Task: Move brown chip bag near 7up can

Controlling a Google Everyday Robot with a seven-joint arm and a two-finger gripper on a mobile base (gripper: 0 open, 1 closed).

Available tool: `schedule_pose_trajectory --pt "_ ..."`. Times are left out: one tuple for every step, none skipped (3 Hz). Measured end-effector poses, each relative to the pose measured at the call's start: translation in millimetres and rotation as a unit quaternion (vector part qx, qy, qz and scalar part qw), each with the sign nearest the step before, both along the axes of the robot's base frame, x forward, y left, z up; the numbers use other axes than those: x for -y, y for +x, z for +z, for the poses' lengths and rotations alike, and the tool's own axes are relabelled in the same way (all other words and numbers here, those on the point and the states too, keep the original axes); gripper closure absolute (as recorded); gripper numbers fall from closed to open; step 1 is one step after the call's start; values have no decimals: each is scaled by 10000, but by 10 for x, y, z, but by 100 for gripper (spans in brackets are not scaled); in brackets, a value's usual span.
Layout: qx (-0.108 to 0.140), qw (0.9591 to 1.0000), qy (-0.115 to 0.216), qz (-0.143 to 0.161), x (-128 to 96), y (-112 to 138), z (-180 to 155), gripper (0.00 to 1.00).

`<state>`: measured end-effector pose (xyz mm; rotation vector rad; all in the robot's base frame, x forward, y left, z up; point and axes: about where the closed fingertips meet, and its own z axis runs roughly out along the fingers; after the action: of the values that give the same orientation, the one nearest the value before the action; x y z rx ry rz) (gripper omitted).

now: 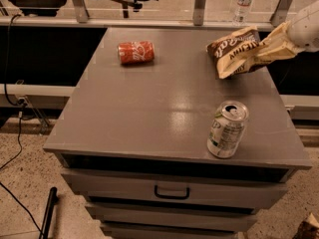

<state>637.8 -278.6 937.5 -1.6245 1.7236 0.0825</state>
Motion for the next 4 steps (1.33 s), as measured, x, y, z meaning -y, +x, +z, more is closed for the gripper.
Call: schedule_pose_trajectory --pt "-80 9999 52 112 -163 -336 -105 100" --pt "-347 9988 233 266 -548 -622 -483 100" --pt "-456 9976 369 356 -765 -822 -643 100" --pt "-459 9979 343 313 -747 -950 -643 100"
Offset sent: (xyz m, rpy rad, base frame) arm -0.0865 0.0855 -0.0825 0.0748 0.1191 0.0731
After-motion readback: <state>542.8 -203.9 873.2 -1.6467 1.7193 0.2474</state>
